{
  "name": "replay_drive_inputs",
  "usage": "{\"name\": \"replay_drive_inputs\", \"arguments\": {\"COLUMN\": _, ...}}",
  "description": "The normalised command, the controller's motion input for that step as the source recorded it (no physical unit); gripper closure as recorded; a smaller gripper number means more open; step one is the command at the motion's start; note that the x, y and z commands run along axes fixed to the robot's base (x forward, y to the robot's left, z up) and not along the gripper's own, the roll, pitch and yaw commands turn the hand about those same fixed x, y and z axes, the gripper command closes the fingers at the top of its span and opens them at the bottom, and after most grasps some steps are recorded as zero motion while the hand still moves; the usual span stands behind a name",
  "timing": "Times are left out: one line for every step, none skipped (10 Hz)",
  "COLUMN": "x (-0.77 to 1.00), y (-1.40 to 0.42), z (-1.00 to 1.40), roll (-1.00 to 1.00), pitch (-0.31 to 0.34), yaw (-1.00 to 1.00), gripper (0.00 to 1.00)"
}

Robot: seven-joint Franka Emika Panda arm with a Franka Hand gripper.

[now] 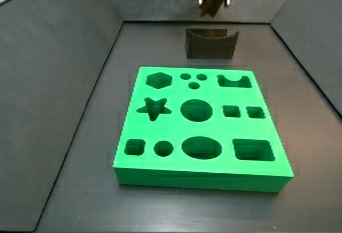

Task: Pick up the star object. Move up. Place the star object on the fixture. Regrasp the star object. Move to above the board. Insert the star object.
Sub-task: Place the star object on the fixture, then regrasp the star object.

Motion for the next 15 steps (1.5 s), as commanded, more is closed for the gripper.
{"name": "replay_drive_inputs", "arguments": {"x": 0.16, "y": 0.14, "z": -1.00, "roll": -0.49, "pitch": 0.048, "yaw": -0.18, "gripper": 1.00}}
{"name": "replay_drive_inputs", "arguments": {"x": 0.17, "y": 0.14, "z": -1.00, "roll": -0.33, "pitch": 0.025, "yaw": -0.17, "gripper": 1.00}}
{"name": "replay_drive_inputs", "arguments": {"x": 0.18, "y": 0.14, "z": -0.98, "roll": -0.21, "pitch": -0.003, "yaw": -0.15, "gripper": 1.00}}
{"name": "replay_drive_inputs", "arguments": {"x": 0.15, "y": 0.11, "z": -0.76, "roll": -0.17, "pitch": -0.019, "yaw": -0.13, "gripper": 1.00}}
{"name": "replay_drive_inputs", "arguments": {"x": 0.12, "y": 0.09, "z": -0.56, "roll": -0.16, "pitch": -0.039, "yaw": -0.12, "gripper": 1.00}}
{"name": "replay_drive_inputs", "arguments": {"x": 0.09, "y": 0.06, "z": -0.31, "roll": -0.14, "pitch": -0.063, "yaw": -0.09, "gripper": 1.00}}
{"name": "replay_drive_inputs", "arguments": {"x": 0.06, "y": 0.06, "z": -0.20, "roll": -0.12, "pitch": -0.072, "yaw": -0.07, "gripper": 1.00}}
{"name": "replay_drive_inputs", "arguments": {"x": 0.05, "y": 0.06, "z": -0.19, "roll": -0.12, "pitch": -0.072, "yaw": -0.06, "gripper": 1.00}}
{"name": "replay_drive_inputs", "arguments": {"x": 0.06, "y": 0.05, "z": -0.17, "roll": -0.12, "pitch": -0.074, "yaw": -0.04, "gripper": 1.00}}
{"name": "replay_drive_inputs", "arguments": {"x": 0.00, "y": -0.50, "z": -0.17, "roll": 0.00, "pitch": 0.000, "yaw": 0.00, "gripper": 1.00}}
{"name": "replay_drive_inputs", "arguments": {"x": 0.00, "y": 0.00, "z": 0.00, "roll": 0.00, "pitch": 0.000, "yaw": 0.00, "gripper": 0.00}}
{"name": "replay_drive_inputs", "arguments": {"x": 0.00, "y": 0.00, "z": 1.00, "roll": -0.05, "pitch": -0.036, "yaw": 0.02, "gripper": 0.00}}
{"name": "replay_drive_inputs", "arguments": {"x": -0.01, "y": 0.00, "z": 1.00, "roll": -0.05, "pitch": -0.032, "yaw": 0.03, "gripper": 0.00}}
{"name": "replay_drive_inputs", "arguments": {"x": -0.02, "y": 0.00, "z": 1.00, "roll": -0.04, "pitch": -0.028, "yaw": 0.03, "gripper": 0.00}}
{"name": "replay_drive_inputs", "arguments": {"x": -0.03, "y": 0.00, "z": 1.00, "roll": -0.01, "pitch": -0.019, "yaw": 0.04, "gripper": 0.00}}
